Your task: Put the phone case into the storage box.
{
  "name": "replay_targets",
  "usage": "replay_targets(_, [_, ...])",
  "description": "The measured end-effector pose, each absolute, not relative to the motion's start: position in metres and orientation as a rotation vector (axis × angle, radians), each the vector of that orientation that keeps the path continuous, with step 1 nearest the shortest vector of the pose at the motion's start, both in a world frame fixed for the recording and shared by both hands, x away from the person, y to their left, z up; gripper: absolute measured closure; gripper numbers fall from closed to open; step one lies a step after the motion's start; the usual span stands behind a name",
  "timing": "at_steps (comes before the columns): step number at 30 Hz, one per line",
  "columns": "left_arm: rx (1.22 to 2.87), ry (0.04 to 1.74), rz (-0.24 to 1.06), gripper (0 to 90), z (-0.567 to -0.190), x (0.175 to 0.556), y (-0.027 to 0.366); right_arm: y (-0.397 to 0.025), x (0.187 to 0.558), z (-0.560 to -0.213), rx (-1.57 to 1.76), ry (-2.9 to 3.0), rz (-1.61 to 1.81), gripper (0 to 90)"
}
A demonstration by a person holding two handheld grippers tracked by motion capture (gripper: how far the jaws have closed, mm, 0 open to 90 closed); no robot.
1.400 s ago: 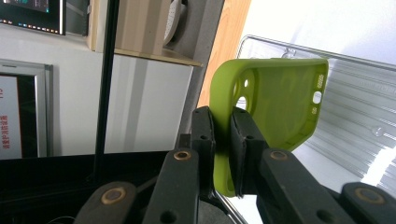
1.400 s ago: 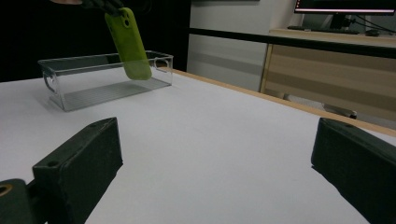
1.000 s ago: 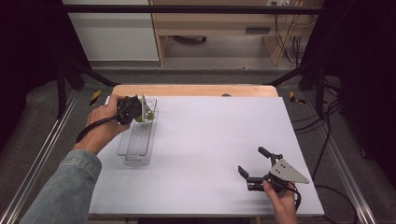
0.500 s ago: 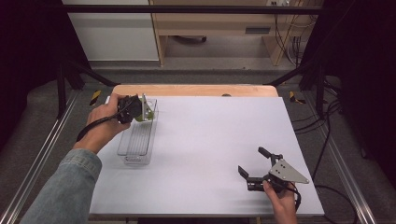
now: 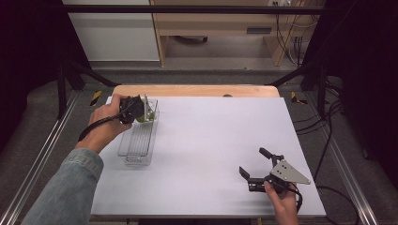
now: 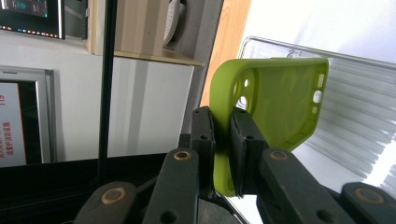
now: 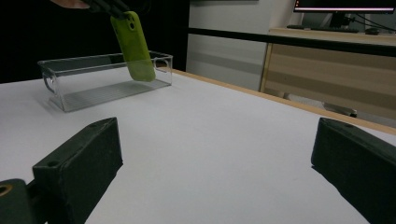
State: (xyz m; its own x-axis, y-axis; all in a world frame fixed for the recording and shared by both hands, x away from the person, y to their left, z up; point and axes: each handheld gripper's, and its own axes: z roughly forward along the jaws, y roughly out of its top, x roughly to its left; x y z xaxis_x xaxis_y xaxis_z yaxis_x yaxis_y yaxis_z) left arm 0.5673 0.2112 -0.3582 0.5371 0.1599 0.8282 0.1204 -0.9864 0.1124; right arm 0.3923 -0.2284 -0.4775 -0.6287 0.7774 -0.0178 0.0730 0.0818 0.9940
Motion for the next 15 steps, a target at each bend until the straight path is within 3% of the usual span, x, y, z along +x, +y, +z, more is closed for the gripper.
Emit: replay_targets(15, [2.731, 0.229, 1.477, 80.7, -0.3607, 0.5709, 0.2086, -0.2289, 0.3924, -0.4775, 0.846, 1.797, 1.594, 2.2])
